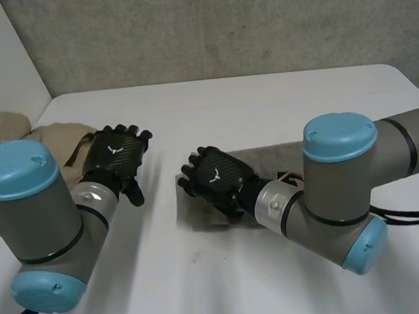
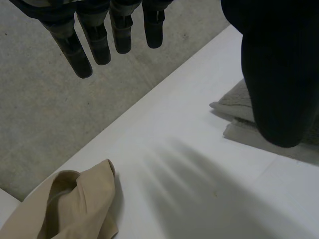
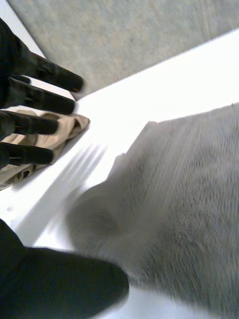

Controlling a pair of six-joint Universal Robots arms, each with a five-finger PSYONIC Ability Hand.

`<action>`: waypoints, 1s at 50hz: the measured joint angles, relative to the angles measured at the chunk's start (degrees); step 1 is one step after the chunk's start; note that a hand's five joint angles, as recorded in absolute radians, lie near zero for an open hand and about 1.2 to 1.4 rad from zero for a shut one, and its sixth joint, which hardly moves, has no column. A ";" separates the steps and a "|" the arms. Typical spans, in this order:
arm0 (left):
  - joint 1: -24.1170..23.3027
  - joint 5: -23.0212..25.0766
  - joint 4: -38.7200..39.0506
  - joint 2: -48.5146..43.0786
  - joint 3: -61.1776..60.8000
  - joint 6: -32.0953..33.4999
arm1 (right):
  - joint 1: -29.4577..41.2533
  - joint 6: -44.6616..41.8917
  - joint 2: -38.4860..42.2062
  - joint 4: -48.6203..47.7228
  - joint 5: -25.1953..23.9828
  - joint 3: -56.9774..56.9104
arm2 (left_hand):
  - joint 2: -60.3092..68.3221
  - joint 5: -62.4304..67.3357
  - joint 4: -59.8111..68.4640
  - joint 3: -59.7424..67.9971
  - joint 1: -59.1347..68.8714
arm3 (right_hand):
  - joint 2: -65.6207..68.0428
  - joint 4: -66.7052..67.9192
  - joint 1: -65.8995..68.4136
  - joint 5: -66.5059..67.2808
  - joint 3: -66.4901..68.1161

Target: Fold the laundry.

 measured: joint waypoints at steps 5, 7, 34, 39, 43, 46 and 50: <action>-0.16 0.03 -0.01 -0.07 -0.02 0.01 | -2.57 5.42 -1.21 0.39 2.83 0.97 | 0.00 0.00 0.00 0.00 0.00 | -4.78 -4.90 -2.50 -5.03 -6.01; -0.25 0.06 -0.01 -0.08 0.00 0.00 | -8.24 11.10 -4.65 1.45 5.49 3.25 | 0.00 0.00 0.00 0.00 0.00 | -4.78 -4.90 -2.50 -5.06 -6.01; -2.16 -0.13 -0.01 -0.36 -0.13 0.05 | -31.77 15.63 -8.68 0.91 1.69 20.65 | 0.00 0.00 0.00 0.00 0.00 | 39.89 39.82 34.52 39.09 39.12; -2.20 -0.09 -0.01 -0.09 -0.46 0.04 | -31.72 19.68 -10.21 1.18 1.47 20.39 | 0.00 0.00 0.00 0.00 0.00 | 24.13 23.04 21.56 23.13 23.00; -2.19 -0.08 -0.01 0.03 -0.64 0.04 | -31.73 20.89 -10.66 1.28 1.45 20.60 | 0.00 0.00 0.00 0.00 0.00 | 21.92 20.77 19.80 20.74 20.70; -2.20 -0.11 -0.01 0.09 -0.78 0.03 | -31.72 21.48 -10.60 1.34 1.53 20.88 | 0.00 0.00 0.00 0.00 0.00 | 19.80 17.54 17.44 17.32 17.79; -2.22 -0.15 -0.05 0.15 -0.96 0.01 | -31.67 21.50 -9.56 1.34 1.64 21.17 | 0.00 0.00 0.00 0.00 0.00 | 19.81 17.54 17.44 17.32 17.79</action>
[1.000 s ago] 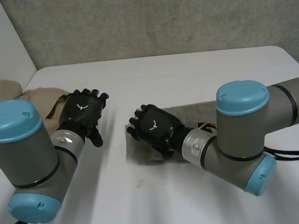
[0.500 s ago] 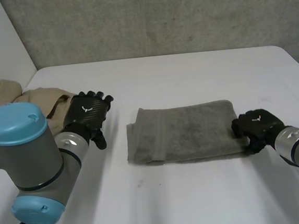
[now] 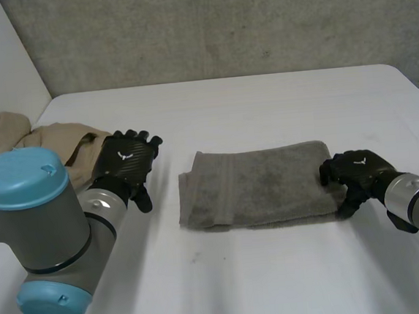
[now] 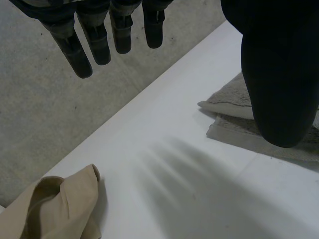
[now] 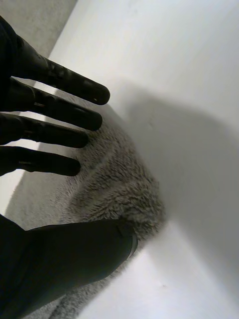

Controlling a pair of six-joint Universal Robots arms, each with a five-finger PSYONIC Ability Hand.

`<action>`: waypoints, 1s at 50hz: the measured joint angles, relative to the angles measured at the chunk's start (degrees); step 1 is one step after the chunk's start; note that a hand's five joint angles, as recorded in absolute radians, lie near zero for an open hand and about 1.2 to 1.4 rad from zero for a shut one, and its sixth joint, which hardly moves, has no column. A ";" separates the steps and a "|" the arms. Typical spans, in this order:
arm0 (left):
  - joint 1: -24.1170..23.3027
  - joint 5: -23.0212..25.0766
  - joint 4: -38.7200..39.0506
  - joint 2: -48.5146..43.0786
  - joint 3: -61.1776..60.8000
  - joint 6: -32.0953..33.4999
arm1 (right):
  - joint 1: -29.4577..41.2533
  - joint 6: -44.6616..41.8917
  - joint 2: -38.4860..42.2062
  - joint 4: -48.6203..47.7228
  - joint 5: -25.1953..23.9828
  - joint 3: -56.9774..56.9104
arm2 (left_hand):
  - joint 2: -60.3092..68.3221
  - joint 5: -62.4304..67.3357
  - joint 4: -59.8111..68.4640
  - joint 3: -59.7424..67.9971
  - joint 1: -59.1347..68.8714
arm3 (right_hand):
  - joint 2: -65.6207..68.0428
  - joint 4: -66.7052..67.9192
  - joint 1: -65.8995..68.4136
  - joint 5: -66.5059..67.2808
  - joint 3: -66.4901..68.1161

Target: Fold the laundry.

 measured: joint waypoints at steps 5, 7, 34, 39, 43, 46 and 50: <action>0.02 -0.02 0.00 0.10 -0.23 0.01 | -0.11 -0.44 1.49 -0.26 0.88 -0.44 | 0.00 0.00 0.00 0.00 0.00 | 29.33 30.43 21.73 28.38 29.91; 0.03 -0.02 0.00 0.16 -0.28 0.02 | -0.12 -0.93 1.62 -0.35 1.77 -1.04 | 0.00 0.00 0.00 0.00 0.00 | 30.39 32.12 21.74 29.47 31.60; 0.41 -0.02 0.04 3.14 2.26 -1.67 | 37.76 -11.95 9.87 6.94 7.07 -26.66 | 0.00 0.00 0.00 0.00 0.00 | 16.82 19.54 13.65 18.97 19.05; -0.15 0.00 -0.06 2.32 5.16 -4.55 | 37.86 -7.52 9.90 7.39 7.78 -26.84 | 0.00 0.00 0.00 0.00 0.00 | -22.91 -21.37 -19.46 -21.22 -21.83; -1.01 0.11 -0.32 0.84 8.01 -7.22 | 34.78 -0.46 7.63 7.37 8.65 -26.42 | 0.00 0.00 0.00 0.00 0.00 | -24.51 -22.44 -19.88 -22.25 -23.75; -2.93 0.34 -1.22 -2.23 12.38 -11.31 | 29.03 10.69 4.51 7.45 9.20 -25.74 | 0.00 0.00 0.00 0.00 0.00 | -24.51 -22.44 -19.88 -22.26 -23.75; -5.17 0.51 -3.10 -5.54 16.18 -14.87 | 24.98 18.40 3.21 7.70 9.04 -25.46 | 0.00 0.00 0.00 0.00 0.00 | -24.51 -22.45 -19.88 -22.26 -23.75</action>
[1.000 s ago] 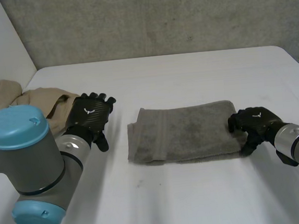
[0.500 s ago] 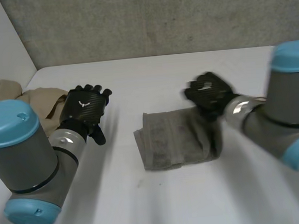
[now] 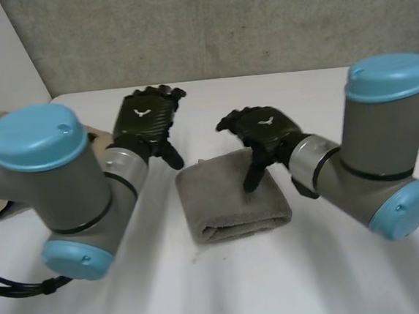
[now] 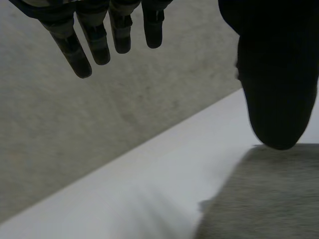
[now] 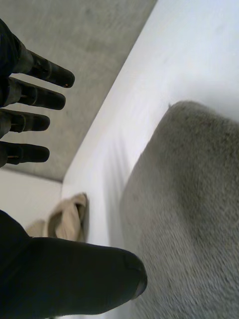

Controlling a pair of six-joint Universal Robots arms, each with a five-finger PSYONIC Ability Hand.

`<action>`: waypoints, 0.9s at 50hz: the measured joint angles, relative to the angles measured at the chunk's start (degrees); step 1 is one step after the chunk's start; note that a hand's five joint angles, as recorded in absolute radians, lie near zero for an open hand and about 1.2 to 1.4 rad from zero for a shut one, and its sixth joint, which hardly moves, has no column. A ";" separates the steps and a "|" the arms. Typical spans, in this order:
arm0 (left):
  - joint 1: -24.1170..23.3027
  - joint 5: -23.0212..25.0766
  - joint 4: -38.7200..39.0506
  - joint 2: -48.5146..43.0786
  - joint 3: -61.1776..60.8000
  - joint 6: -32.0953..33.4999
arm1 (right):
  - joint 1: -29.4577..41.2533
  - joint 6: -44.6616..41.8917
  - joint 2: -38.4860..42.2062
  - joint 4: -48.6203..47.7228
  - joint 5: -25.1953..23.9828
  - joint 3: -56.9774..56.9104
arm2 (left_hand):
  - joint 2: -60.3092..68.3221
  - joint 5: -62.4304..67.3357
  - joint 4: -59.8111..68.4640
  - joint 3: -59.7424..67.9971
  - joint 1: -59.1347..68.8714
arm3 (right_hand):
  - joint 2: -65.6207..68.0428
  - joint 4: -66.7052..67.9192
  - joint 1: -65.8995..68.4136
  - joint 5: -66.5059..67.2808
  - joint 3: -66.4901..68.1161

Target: Fold the laundry.

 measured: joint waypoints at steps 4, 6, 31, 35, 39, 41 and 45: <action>-2.62 -0.02 -3.45 -4.55 3.74 -3.11 | -1.52 1.69 1.59 1.00 -0.17 -0.47 | 0.00 0.00 0.00 0.00 0.00 | 0.00 0.00 0.00 0.00 -0.04; -4.37 -0.24 -6.12 -8.16 6.19 -4.62 | -1.85 0.47 3.67 2.02 -0.25 -1.04 | 0.00 0.00 0.00 0.00 0.00 | 0.00 0.00 0.00 0.00 0.00; -4.87 -4.68 -18.43 -16.56 10.40 -2.92 | -2.66 -15.49 11.16 4.31 0.69 -1.91 | 0.00 0.00 0.00 0.00 0.00 | 0.00 0.00 -1.00 0.00 0.00; -4.83 -4.49 -18.29 -13.74 10.36 -2.88 | -2.86 -15.16 8.14 3.86 0.59 -0.94 | 0.00 -0.01 0.00 0.00 0.00 | 0.00 0.00 -1.00 -0.14 0.00; -4.81 -4.32 -17.93 -9.49 10.03 -2.94 | -3.56 -13.93 4.96 2.46 0.91 0.77 | 0.00 -0.01 0.00 0.00 0.00 | 0.00 0.00 -1.00 -0.14 -0.04; -4.76 -4.15 -17.66 -6.20 9.75 -3.00 | -4.32 -12.42 2.82 0.95 1.82 2.41 | 0.00 -0.01 0.00 0.00 0.00 | 0.00 0.00 -1.00 -0.14 -0.04; -4.62 -2.99 -17.28 -1.14 9.25 -3.05 | -6.20 -8.92 -1.21 -1.81 4.99 6.15 | 0.00 -0.01 0.00 0.00 0.00 | 0.00 0.00 -1.00 -0.14 0.00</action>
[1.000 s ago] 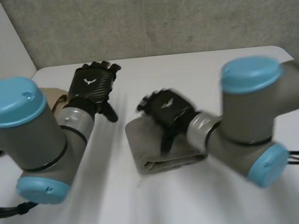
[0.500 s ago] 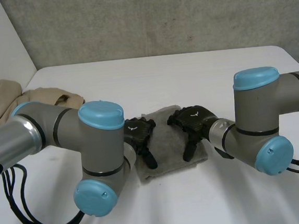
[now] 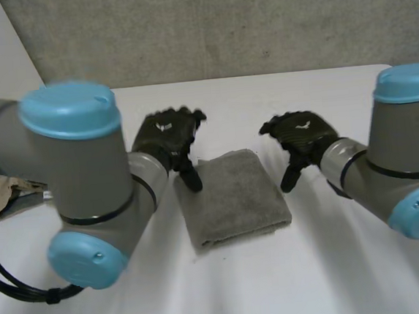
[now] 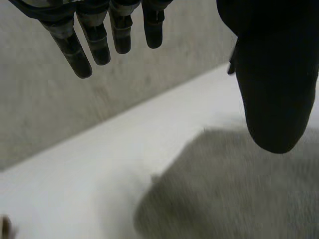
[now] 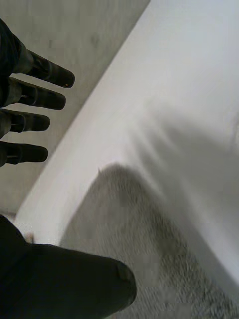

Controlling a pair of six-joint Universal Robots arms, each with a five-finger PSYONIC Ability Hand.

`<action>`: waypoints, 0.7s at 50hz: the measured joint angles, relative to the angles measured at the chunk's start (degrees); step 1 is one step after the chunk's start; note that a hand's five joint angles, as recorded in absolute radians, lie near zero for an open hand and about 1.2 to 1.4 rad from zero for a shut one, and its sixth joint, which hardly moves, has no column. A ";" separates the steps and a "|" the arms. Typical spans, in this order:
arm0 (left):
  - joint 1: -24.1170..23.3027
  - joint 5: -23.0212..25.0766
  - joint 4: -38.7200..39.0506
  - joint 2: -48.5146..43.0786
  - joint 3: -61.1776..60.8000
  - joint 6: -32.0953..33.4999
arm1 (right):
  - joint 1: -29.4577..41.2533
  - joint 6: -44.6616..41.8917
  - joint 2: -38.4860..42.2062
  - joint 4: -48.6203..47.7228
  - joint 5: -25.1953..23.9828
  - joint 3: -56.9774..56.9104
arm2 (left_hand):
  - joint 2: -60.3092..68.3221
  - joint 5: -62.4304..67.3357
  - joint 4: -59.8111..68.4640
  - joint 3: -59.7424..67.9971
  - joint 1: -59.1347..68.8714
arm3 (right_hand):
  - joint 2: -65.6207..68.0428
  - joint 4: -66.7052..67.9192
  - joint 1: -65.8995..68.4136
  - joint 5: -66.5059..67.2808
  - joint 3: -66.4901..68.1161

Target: Fold the laundry.

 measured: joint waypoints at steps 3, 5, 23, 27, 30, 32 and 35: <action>0.10 2.13 0.09 2.86 -0.49 0.01 | -1.64 2.49 -2.75 -1.22 2.58 3.06 | 0.00 0.00 0.00 0.00 0.00 | 0.00 0.00 0.00 0.00 0.00; 0.27 5.21 0.12 5.34 -1.14 0.03 | -3.27 4.72 -4.78 -1.77 4.36 6.13 | 0.00 0.00 0.00 0.00 0.00 | 0.00 0.00 0.00 0.00 0.00; 1.72 15.71 -0.04 12.04 -5.37 -0.26 | -6.90 15.26 -5.48 -2.65 -1.59 18.83 | 0.00 0.00 0.00 0.00 0.00 | 0.00 0.00 0.00 0.00 -0.04; 1.71 15.48 0.00 11.93 -5.65 -0.39 | -6.64 19.80 -3.42 -4.39 -4.74 18.69 | 0.00 0.00 0.00 0.00 0.00 | 0.00 0.00 0.00 0.00 0.00; 1.73 15.39 0.02 11.84 -5.73 -0.47 | -6.29 22.36 -1.20 -5.85 -5.99 17.95 | 0.00 0.00 0.00 0.00 0.00 | 0.00 0.00 0.00 0.00 0.00; 1.75 15.36 0.03 11.79 -5.73 -0.51 | -5.82 23.40 0.31 -6.79 -6.26 17.25 | 0.00 0.00 0.00 0.00 0.00 | 0.00 0.00 0.00 0.00 -0.04; 1.79 15.33 0.04 11.70 -5.73 -0.53 | -4.71 24.42 2.43 -8.04 -6.23 15.91 | 0.00 0.00 0.00 0.00 0.00 | 0.00 0.00 0.00 0.00 -0.04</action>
